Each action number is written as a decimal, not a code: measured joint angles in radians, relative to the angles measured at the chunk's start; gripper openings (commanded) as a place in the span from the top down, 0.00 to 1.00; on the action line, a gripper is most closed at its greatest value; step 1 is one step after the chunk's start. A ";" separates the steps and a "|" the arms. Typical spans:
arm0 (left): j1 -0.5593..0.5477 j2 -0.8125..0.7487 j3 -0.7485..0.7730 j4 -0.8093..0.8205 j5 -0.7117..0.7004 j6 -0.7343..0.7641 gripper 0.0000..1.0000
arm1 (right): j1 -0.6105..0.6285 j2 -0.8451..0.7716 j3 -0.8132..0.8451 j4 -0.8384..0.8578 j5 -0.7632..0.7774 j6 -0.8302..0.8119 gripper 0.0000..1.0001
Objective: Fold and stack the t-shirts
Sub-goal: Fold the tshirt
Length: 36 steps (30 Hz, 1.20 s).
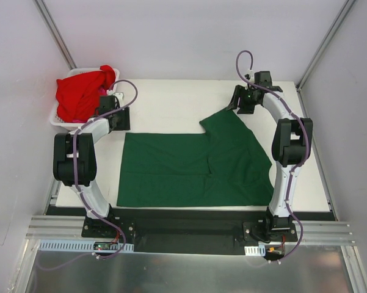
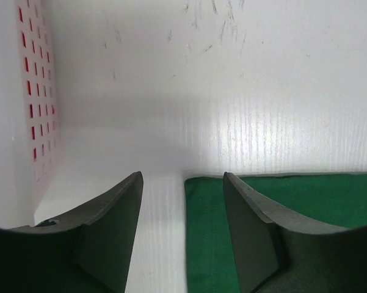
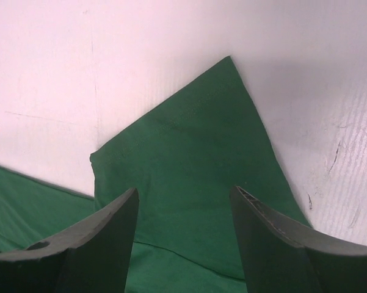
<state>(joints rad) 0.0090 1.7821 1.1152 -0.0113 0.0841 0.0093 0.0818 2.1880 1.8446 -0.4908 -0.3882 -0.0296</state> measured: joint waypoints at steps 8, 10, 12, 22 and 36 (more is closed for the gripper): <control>0.006 0.069 0.087 -0.089 0.028 0.015 0.46 | -0.018 0.000 -0.004 0.007 -0.019 0.006 0.36; 0.006 0.076 0.095 -0.118 0.039 0.023 0.46 | -0.022 0.000 -0.004 0.008 -0.020 0.008 0.35; 0.006 0.079 0.104 -0.149 0.040 0.032 0.46 | -0.026 0.000 -0.005 0.008 -0.021 0.010 0.35; 0.019 0.083 0.135 -0.238 0.042 0.060 0.50 | -0.032 0.000 -0.011 0.013 -0.025 0.014 0.35; 0.019 0.150 0.172 -0.282 0.047 0.061 0.56 | -0.039 0.000 -0.011 0.024 -0.045 0.021 0.35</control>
<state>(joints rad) 0.0280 1.9316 1.2877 -0.2932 0.1310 0.0700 0.0425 2.1880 1.8339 -0.4671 -0.4328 -0.0082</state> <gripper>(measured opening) 0.454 0.650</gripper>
